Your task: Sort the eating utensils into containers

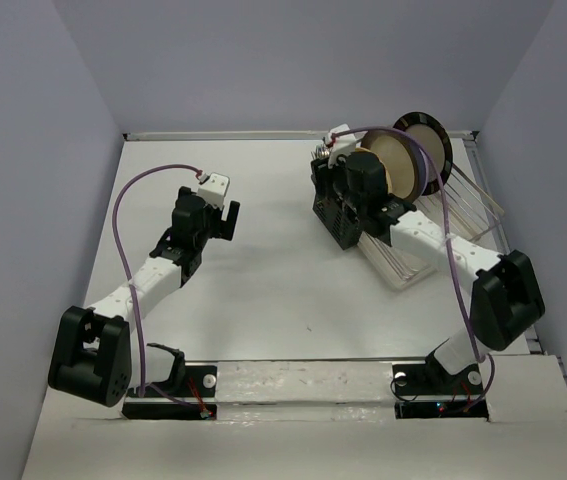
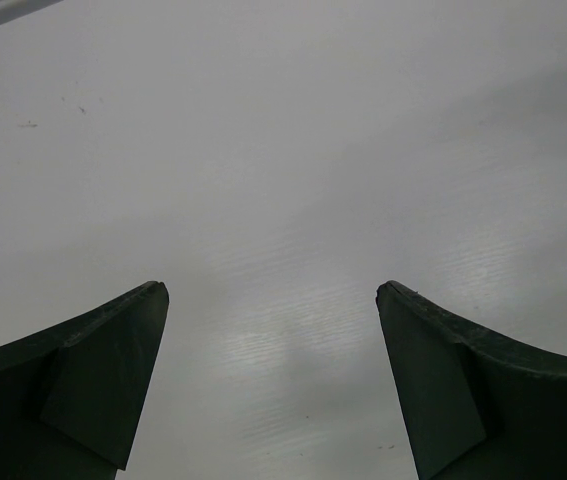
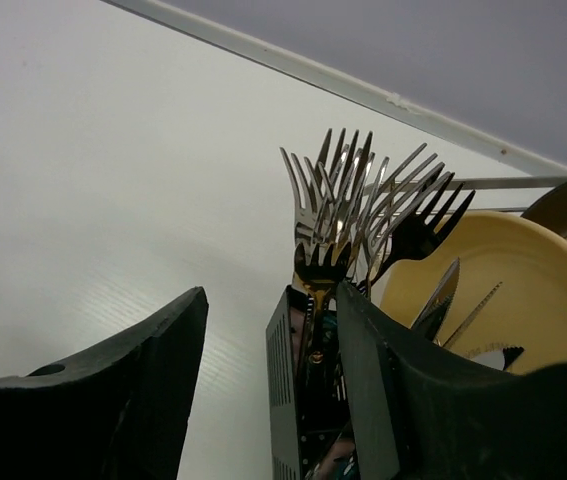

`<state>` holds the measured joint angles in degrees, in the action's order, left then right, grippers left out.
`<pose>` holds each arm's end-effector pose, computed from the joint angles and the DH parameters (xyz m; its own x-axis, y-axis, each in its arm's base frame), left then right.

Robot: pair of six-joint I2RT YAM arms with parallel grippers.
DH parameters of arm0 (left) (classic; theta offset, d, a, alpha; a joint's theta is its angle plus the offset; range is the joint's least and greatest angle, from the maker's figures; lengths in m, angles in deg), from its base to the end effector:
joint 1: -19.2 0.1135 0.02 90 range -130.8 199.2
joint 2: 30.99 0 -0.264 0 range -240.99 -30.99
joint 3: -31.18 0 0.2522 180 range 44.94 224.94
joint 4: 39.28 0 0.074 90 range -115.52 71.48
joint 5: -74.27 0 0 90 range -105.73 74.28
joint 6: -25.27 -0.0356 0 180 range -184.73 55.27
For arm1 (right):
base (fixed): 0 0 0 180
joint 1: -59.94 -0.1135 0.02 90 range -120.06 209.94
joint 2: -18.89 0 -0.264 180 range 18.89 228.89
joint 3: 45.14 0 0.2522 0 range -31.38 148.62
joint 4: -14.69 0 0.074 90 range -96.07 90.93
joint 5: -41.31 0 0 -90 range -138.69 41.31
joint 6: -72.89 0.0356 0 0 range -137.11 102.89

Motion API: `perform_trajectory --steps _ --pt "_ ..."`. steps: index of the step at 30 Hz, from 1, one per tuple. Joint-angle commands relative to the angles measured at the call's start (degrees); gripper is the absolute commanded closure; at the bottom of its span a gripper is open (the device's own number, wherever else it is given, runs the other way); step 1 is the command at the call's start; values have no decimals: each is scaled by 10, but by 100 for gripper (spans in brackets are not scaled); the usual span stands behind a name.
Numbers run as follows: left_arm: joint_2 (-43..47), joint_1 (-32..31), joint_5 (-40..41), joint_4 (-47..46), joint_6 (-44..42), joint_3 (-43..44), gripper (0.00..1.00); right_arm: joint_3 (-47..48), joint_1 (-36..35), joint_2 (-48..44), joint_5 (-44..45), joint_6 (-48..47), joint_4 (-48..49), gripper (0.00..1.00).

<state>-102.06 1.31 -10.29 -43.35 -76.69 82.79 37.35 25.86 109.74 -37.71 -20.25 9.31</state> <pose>0.2653 -0.0821 0.2502 -0.2017 0.2819 -0.9380 0.2664 0.9374 0.2244 0.3179 0.2069 0.3149 -0.1747 -0.1831 -0.9674 -0.4070 0.9081 -0.0984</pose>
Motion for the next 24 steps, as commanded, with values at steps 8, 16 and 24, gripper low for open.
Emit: perform_trajectory --steps 8,16,24 --pt "21 18 12 -44 -18 -29 1 -45 2 -217 1 62 -154 13" --pt "59 47 -3 -44 -42 -64 1 -205 42 -398 131 182 -202 0" --pt "135 53 -10 -73 -83 -160 1 -361 42 -505 211 236 -182 0"
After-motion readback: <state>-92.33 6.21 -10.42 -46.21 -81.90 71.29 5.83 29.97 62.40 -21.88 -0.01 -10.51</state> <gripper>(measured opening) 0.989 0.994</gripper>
